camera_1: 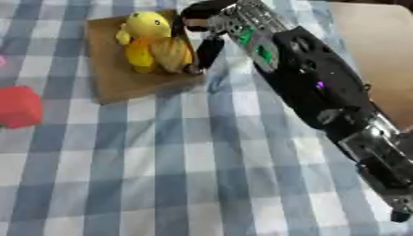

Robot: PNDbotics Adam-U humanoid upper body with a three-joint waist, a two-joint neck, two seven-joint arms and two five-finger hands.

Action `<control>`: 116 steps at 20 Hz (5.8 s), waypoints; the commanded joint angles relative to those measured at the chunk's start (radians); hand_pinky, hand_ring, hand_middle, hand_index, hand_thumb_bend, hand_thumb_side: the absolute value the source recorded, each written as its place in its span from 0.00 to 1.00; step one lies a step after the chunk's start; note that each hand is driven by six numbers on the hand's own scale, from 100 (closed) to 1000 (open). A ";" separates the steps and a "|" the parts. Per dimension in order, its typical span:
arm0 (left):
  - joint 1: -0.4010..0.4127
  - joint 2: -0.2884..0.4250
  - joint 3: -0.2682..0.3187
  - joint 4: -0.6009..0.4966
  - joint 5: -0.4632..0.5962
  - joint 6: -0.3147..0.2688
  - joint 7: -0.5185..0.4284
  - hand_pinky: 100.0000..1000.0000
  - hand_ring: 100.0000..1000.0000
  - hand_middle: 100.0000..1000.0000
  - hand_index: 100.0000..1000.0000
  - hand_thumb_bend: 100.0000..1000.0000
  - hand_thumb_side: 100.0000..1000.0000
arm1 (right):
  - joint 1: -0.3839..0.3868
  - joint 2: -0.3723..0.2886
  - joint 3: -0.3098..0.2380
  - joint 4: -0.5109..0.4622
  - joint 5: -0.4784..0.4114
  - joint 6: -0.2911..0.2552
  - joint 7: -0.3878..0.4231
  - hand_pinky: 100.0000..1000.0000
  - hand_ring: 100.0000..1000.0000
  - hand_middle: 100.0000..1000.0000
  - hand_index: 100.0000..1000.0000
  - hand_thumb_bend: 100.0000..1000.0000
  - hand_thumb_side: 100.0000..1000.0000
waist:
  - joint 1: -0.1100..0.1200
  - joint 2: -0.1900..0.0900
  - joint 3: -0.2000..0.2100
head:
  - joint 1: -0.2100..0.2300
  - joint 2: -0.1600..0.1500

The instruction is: Pick up objects on the table and place them in the box.

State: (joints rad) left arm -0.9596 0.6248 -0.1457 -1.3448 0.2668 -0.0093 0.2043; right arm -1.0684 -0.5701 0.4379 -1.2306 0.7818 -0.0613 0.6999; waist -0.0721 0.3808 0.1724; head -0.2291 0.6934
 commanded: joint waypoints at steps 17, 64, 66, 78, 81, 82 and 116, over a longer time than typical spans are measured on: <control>0.003 0.047 0.011 -0.018 -0.001 -0.001 0.007 0.90 0.90 0.79 0.93 0.47 0.75 | 0.011 -0.102 -0.091 -0.239 -0.135 0.120 -0.057 0.84 0.86 0.79 0.89 0.25 0.24 | 0.024 -0.044 -0.014 | 0.014 0.003; 0.101 0.331 -0.223 -0.278 -0.675 0.070 -0.840 0.92 0.88 0.82 0.88 0.59 0.43 | 0.301 -0.364 -0.325 -0.769 -0.441 0.369 -0.485 0.77 0.74 0.69 0.80 0.00 0.57 | 0.063 -0.018 -0.064 | 0.093 -0.016; 0.082 0.309 -0.237 -0.240 -0.683 0.065 -0.848 0.92 0.88 0.82 0.88 0.60 0.42 | 0.301 -0.361 -0.325 -0.769 -0.441 0.372 -0.485 0.77 0.74 0.69 0.80 0.00 0.57 | 0.064 -0.017 -0.067 | 0.095 -0.017; 0.043 0.234 -0.271 -0.082 -0.747 0.016 -0.891 0.92 0.88 0.82 0.87 0.64 0.38 | 0.302 -0.352 -0.329 -0.769 -0.449 0.384 -0.498 0.77 0.73 0.68 0.79 0.00 0.57 | 0.075 -0.003 -0.082 | 0.101 -0.010; 0.052 0.238 -0.274 -0.081 -0.755 0.007 -0.899 0.92 0.88 0.81 0.86 0.65 0.37 | 0.304 -0.350 -0.330 -0.769 -0.451 0.390 -0.500 0.77 0.73 0.68 0.79 0.00 0.58 | 0.078 0.000 -0.083 | 0.100 -0.009; 0.055 0.240 -0.272 -0.086 -0.756 0.005 -0.900 0.91 0.88 0.81 0.86 0.66 0.37 | 0.305 -0.350 -0.329 -0.769 -0.451 0.391 -0.501 0.77 0.73 0.68 0.79 0.00 0.58 | 0.079 0.000 -0.082 | 0.100 -0.008; 0.104 0.230 -0.284 -0.062 -0.852 0.015 -0.858 0.82 0.68 0.52 0.72 0.46 0.42 | 0.347 -0.337 -0.334 -0.769 -0.467 0.412 -0.508 0.77 0.73 0.68 0.79 0.00 0.59 | 0.077 0.011 -0.086 | 0.101 -0.015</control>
State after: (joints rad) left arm -0.8452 0.8347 -0.4352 -1.3992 -0.5945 0.0036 -0.6629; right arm -0.7117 -0.8848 0.1208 -1.9853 0.3197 0.3467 0.1953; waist 0.0042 0.4126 0.0862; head -0.1297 0.6854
